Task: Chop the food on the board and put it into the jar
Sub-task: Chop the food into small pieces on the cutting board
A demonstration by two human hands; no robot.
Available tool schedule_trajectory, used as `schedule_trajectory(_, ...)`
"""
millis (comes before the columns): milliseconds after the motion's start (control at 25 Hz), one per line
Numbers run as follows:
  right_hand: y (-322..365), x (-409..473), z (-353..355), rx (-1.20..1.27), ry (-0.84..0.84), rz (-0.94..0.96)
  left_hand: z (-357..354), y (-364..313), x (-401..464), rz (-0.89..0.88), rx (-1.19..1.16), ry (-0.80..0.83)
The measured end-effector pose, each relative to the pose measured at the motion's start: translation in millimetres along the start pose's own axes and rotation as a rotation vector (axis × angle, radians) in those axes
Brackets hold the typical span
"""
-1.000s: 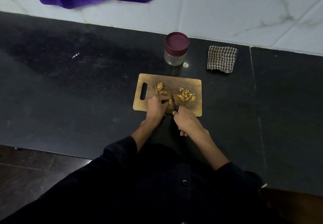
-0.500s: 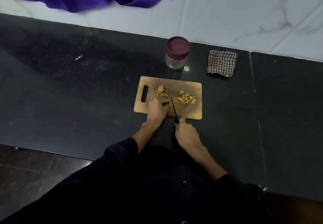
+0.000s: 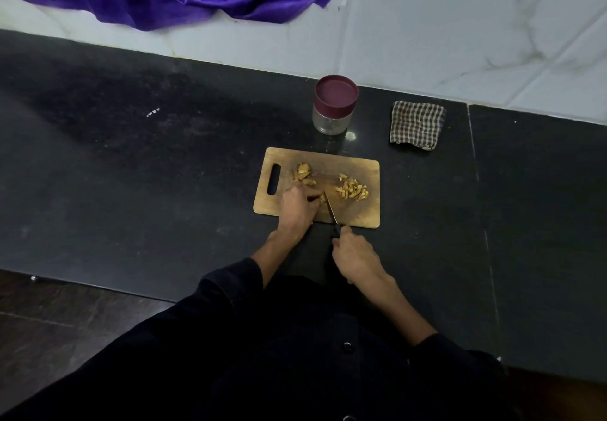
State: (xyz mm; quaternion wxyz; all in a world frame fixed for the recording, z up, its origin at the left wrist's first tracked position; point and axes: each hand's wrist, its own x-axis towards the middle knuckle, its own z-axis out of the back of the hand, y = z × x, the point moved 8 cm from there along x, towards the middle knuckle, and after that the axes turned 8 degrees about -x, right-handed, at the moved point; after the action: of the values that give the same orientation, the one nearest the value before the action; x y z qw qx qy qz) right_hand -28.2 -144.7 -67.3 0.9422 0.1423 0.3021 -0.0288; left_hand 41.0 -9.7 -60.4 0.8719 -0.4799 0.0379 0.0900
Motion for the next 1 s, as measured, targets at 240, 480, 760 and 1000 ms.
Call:
schedule_trajectory(240,-13.8,-2.7,9.1,0.141,-0.076,-0.041,0.6,0.6,-1.3,0.028,-0.008,0.007)
schedule_trajectory(480,6.4,-0.5,6.6,0.076,-0.055,0.036,-1.0,3.8,0.9,0.017,-0.013,0.002)
schedule_trajectory(760,10.1,5.4,5.9,0.004,-0.044,0.027,2.3,-2.3,-2.2,-0.015,-0.023,-0.008)
schedule_trajectory(1000,-1.2,-2.3,-7.7,-0.021,0.005,0.002,2.6,-0.5,0.1,0.015,-0.018,0.000)
